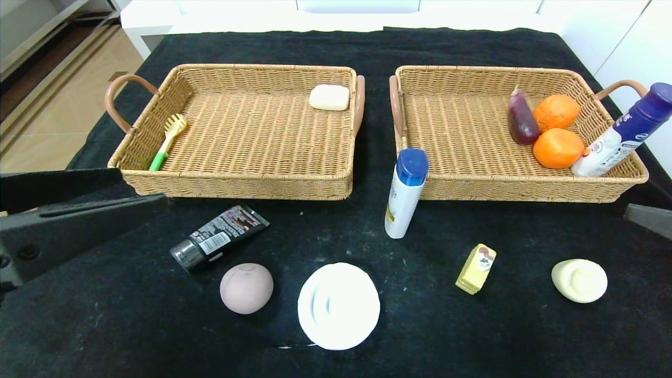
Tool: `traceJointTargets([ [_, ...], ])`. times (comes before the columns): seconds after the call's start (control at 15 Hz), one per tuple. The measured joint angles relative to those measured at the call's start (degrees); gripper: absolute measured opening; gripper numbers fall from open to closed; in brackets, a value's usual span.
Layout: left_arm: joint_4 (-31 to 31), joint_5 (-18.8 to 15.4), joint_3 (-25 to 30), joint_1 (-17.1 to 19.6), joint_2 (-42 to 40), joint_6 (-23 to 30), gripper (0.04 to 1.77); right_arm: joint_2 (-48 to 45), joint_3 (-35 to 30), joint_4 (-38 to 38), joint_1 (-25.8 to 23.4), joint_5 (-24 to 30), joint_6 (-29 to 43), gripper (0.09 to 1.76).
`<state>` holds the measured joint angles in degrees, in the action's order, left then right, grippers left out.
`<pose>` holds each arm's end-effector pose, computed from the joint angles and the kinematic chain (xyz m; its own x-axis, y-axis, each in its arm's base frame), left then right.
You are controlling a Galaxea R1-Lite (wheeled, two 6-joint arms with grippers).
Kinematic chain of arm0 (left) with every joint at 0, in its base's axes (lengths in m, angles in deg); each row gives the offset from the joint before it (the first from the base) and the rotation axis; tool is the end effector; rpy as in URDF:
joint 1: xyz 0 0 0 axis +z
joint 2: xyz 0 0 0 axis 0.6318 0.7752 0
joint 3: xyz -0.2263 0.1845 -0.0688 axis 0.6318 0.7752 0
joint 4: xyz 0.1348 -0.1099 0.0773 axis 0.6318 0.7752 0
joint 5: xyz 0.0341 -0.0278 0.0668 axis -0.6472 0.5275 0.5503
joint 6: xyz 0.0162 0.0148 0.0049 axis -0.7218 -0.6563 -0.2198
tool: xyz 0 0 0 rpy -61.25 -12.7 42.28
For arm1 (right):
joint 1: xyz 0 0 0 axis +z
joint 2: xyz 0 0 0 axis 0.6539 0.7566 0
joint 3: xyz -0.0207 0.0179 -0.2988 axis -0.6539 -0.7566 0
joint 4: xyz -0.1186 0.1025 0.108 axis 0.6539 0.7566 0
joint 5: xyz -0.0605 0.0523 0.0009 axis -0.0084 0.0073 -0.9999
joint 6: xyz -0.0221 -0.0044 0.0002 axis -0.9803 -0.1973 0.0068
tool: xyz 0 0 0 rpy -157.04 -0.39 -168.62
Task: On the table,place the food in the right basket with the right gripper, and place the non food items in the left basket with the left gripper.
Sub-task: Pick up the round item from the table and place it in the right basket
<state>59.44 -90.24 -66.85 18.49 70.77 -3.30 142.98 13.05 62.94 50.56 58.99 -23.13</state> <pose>0.1089 -0.0475 0.3064 0.8008 -0.5882 -0.1132 0.5839 0.8087 -0.0711 0.1226 0.0238 0.2820 0.9317 0.2794 -0.2320 -0.2795 0.9596 0.0332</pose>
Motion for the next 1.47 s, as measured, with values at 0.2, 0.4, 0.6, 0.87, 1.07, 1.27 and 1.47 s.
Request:
traceJointTargets([
  [0.2, -4.45, -0.01, -0.39, -3.36, 4.17, -0.11, 1.72, 2.1, -0.63, 0.48, 1.35, -0.02, 0.0, 1.7],
  [0.4, -7.22, 0.1, -1.33, -5.38, 7.53, -0.13, 1.72, 3.22, -0.9, 0.2, 2.15, 0.02, 0.02, 1.7],
  [0.6, -7.29, 0.35, -1.4, -6.53, 8.74, -0.46, 1.72, 3.83, -0.9, 0.0, 2.62, -0.02, 0.02, 1.7],
  [0.87, -7.24, 0.6, -1.49, -6.73, 8.78, -0.61, 1.72, 3.94, -0.79, 0.41, 2.69, -1.55, -0.11, 1.7],
  [1.07, -7.24, 0.66, -1.32, -6.73, 8.66, -0.63, 1.72, 4.39, -0.74, 4.22, 2.84, -3.17, -0.15, 1.7],
  [1.27, -7.24, 0.63, -1.05, -6.73, 8.41, -0.68, 1.72, 5.79, -0.02, 8.48, 2.84, -6.62, -0.04, 1.7],
  [1.47, -7.33, 0.66, -1.05, -6.73, 8.39, -0.66, 1.72, 8.07, 0.09, 10.61, 2.45, -8.35, 0.02, 1.7],
])
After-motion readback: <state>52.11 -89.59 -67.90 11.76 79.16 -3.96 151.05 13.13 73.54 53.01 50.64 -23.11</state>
